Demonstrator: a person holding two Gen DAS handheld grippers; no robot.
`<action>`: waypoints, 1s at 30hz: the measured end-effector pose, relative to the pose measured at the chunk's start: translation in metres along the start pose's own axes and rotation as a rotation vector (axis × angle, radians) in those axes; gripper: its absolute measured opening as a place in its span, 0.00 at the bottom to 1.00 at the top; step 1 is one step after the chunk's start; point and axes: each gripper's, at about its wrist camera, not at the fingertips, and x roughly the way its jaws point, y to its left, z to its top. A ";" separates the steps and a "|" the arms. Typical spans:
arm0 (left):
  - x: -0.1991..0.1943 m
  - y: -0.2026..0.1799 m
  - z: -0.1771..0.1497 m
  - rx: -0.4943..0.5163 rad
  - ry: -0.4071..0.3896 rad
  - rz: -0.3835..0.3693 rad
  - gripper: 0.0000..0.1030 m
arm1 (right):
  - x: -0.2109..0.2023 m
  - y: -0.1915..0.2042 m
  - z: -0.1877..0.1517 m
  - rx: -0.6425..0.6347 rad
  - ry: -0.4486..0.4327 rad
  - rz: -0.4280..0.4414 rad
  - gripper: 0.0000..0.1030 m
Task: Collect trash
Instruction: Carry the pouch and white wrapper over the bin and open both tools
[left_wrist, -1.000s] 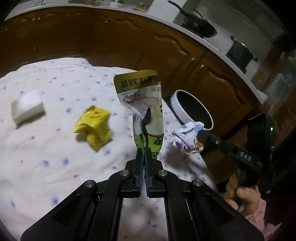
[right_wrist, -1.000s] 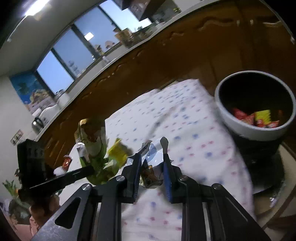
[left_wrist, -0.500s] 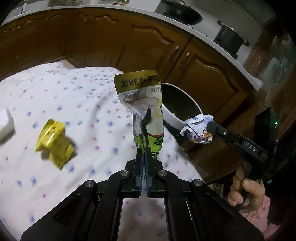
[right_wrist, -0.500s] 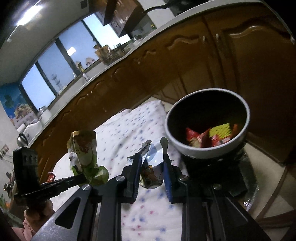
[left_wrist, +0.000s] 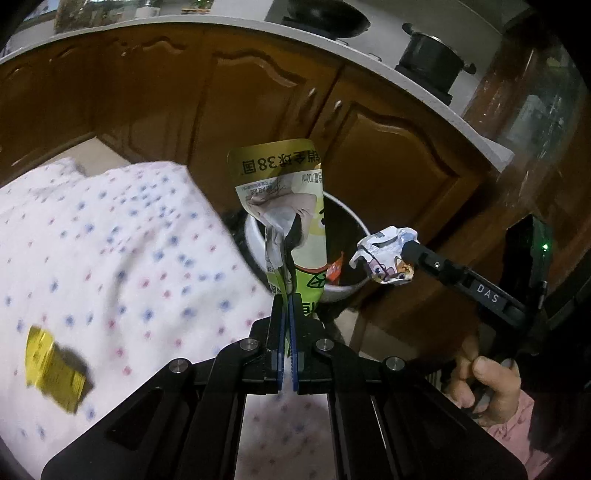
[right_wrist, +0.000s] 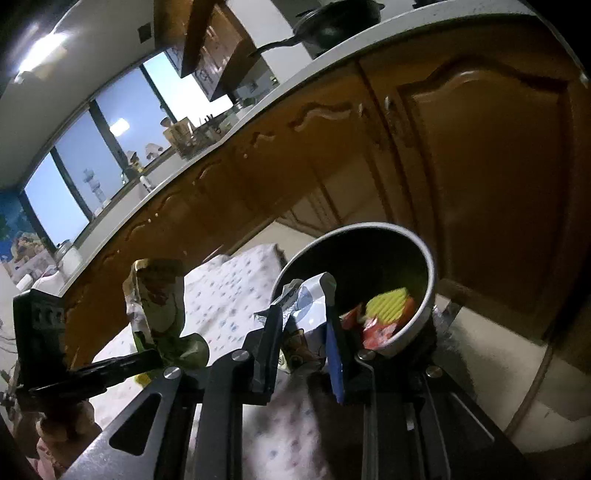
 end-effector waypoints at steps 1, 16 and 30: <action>0.003 -0.002 0.005 0.002 -0.002 -0.002 0.01 | 0.002 -0.003 0.005 0.001 -0.004 -0.008 0.22; 0.067 -0.025 0.053 0.020 0.035 0.015 0.01 | 0.026 -0.032 0.025 0.011 0.006 -0.071 0.22; 0.109 -0.031 0.058 0.046 0.080 0.069 0.01 | 0.048 -0.043 0.026 -0.004 0.056 -0.092 0.22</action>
